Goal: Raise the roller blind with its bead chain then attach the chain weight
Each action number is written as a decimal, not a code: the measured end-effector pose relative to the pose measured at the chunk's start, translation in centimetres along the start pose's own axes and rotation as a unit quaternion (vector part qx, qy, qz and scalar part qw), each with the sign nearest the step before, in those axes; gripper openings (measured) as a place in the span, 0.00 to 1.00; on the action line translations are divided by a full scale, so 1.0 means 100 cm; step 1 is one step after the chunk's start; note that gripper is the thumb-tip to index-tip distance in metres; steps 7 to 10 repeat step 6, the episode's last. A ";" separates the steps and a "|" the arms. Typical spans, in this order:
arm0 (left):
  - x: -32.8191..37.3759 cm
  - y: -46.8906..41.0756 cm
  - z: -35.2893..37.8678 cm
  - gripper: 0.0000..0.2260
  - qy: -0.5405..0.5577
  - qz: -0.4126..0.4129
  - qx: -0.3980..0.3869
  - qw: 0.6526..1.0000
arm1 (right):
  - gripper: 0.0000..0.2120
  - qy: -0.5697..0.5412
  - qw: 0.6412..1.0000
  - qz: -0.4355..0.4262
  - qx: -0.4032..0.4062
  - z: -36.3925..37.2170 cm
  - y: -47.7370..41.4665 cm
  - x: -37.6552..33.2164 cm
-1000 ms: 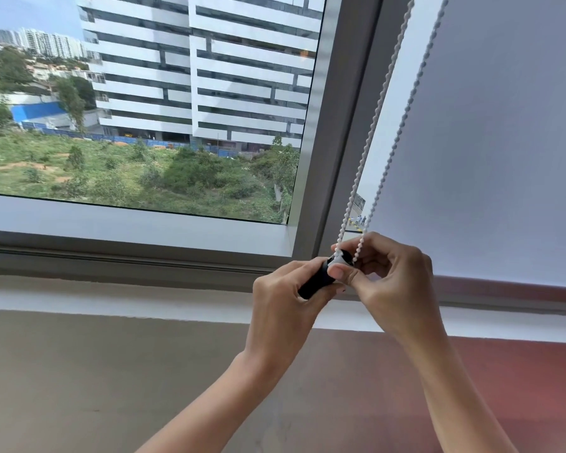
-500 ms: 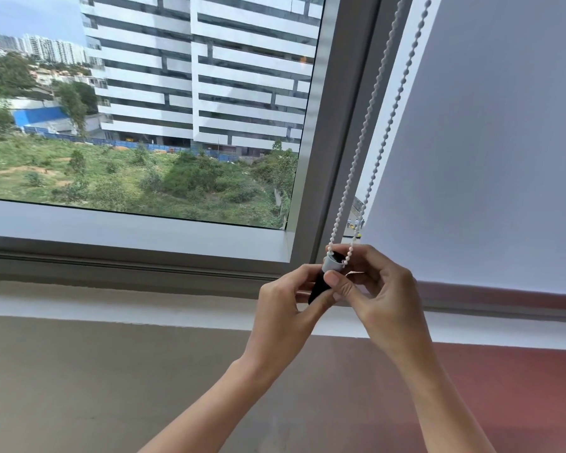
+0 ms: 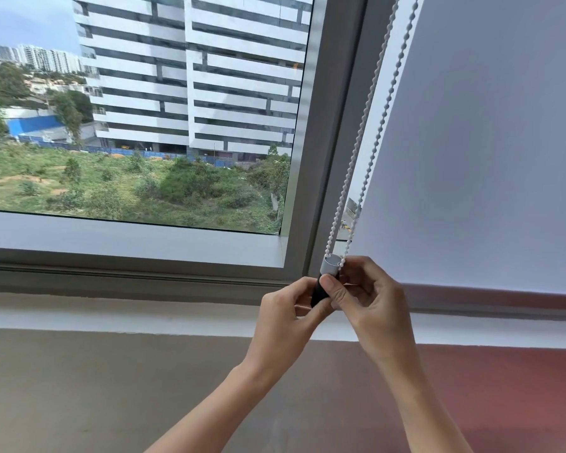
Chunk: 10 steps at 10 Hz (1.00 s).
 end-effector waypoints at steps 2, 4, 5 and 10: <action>-0.003 0.001 0.003 0.11 0.013 -0.005 -0.009 1.000 | 0.11 0.007 1.000 -0.013 0.006 -0.006 -0.002 0.005; -0.001 0.001 0.001 0.15 0.007 0.016 -0.002 1.000 | 0.16 -0.017 0.999 0.002 0.033 -0.008 0.000 0.014; -0.001 0.002 -0.003 0.11 -0.014 0.027 0.004 1.000 | 0.17 -0.035 0.991 -0.015 0.131 -0.015 0.009 0.028; -0.001 0.003 -0.003 0.11 -0.018 0.026 0.021 0.999 | 0.15 -0.062 0.980 -0.017 0.189 -0.019 0.015 0.037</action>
Point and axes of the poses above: each hand's wrist, its own y-axis away from the middle knuckle, its own z-axis out of the palm, x = y × z, the point moved 3 cm from there along -y, towards the middle knuckle, and after that the axes turned 15 degrees about z, right-handed, at the moved point
